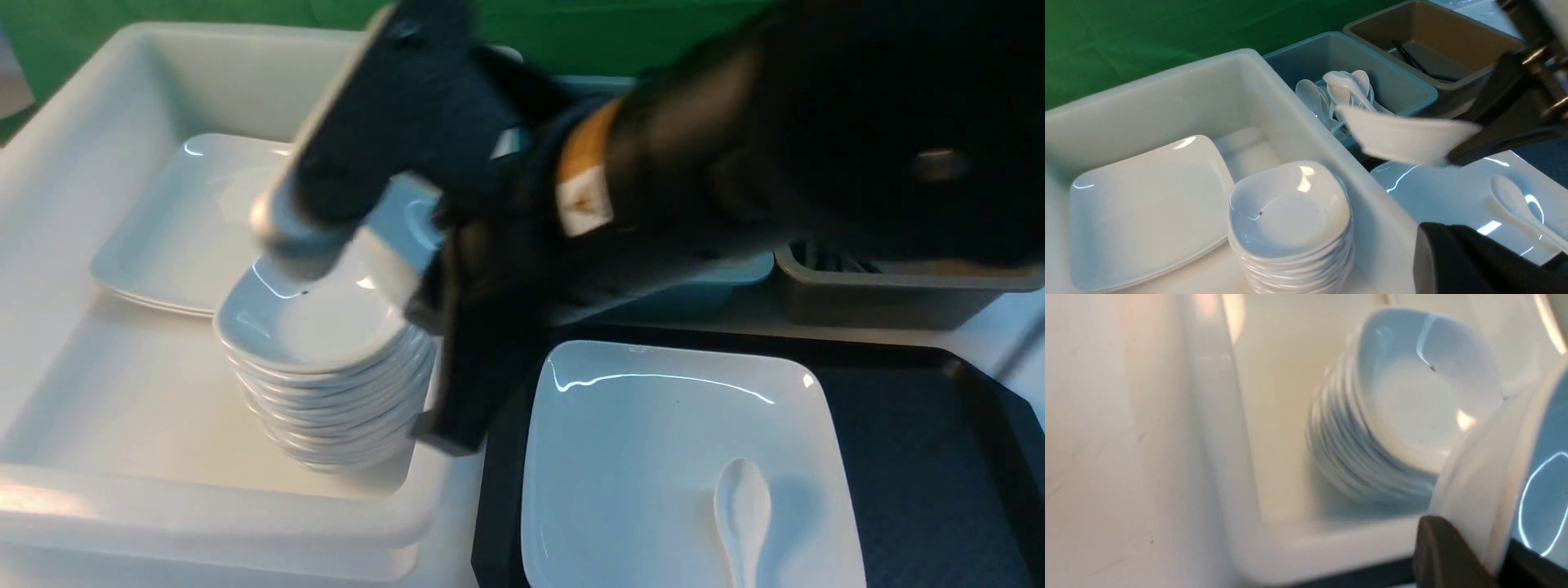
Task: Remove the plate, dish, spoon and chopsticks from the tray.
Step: Use the right arm to put the small plate into the large storage box on the left, then use the right arm to grab a soup spoon from the plate
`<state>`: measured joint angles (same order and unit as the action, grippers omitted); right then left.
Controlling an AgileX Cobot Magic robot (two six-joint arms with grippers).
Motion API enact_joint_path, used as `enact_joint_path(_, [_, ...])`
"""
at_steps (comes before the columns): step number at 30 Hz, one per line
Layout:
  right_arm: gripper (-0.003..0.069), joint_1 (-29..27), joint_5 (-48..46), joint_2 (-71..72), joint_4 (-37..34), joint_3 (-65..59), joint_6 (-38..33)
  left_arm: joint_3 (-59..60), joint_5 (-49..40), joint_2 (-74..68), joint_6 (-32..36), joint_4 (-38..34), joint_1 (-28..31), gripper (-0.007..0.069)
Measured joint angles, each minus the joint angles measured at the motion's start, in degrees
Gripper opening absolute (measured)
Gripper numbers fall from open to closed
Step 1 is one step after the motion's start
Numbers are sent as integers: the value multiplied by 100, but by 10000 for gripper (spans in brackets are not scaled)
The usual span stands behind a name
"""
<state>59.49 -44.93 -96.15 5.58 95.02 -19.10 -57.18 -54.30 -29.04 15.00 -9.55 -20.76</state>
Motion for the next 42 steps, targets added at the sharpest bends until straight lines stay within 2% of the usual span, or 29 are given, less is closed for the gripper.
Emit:
enact_joint_path(3, [59,67,0,-825,137,717,-296,-20,-205,273,-186,93,0,21])
enact_joint_path(8, [59,67,20,-1714,739,1511,-401,-22,-443,604,-299,144,0,21])
enact_joint_path(14, [85,67,86,-2088,847,1688,-558,-22,-661,639,-304,144,0,21])
enact_joint_path(16, [120,67,86,-2106,850,1693,-573,-22,-656,639,-304,144,0,21])
enact_joint_path(17, [187,67,86,-2110,853,1694,-573,-22,-656,639,-304,144,0,21])
enact_joint_path(19, [262,67,80,-2110,874,1717,-573,-22,-645,639,-304,144,0,21])
enact_joint_path(20, [332,67,18,-2093,879,1730,-573,-16,-605,634,-304,144,0,21])
enact_joint_path(21, [386,67,-85,-2066,890,1742,-573,-4,-542,634,-304,144,0,21])
enact_joint_path(22, [405,67,-144,-2052,890,1751,-573,3,-512,634,-304,144,0,21])
enact_joint_path(23, [468,67,-437,-1975,909,1802,-533,44,-427,617,-304,144,0,21])
enact_joint_path(26, [512,67,-1162,-1660,939,1903,-238,91,-393,427,-280,144,0,21])
enact_joint_path(27, [512,67,-1214,-1632,939,1903,-223,96,-393,381,-280,144,0,21])
enact_joint_path(28, [501,67,-1745,-1341,961,1911,-99,96,-389,148,-280,128,0,21])
enact_joint_path(29, [501,67,-1746,-1341,971,1911,-99,96,-389,115,-280,124,0,21])
enact_joint_path(32, [403,40,-2194,-731,1075,1747,229,96,-346,-470,-187,-73,-35,21])
enact_joint_path(33, [344,-12,-2194,-443,1079,1553,362,96,-346,-668,-125,-169,-76,21])
enact_joint_path(34, [269,-111,-2198,-50,1079,1206,555,96,-346,-950,-25,-262,-177,21])
enact_joint_path(38, [126,-617,-2198,1308,1101,-259,1513,96,-338,-1769,139,-377,-481,21])
enact_joint_path(42, [95,-1031,-2174,2647,1156,-1822,2295,96,-251,-2741,712,-686,-817,21])
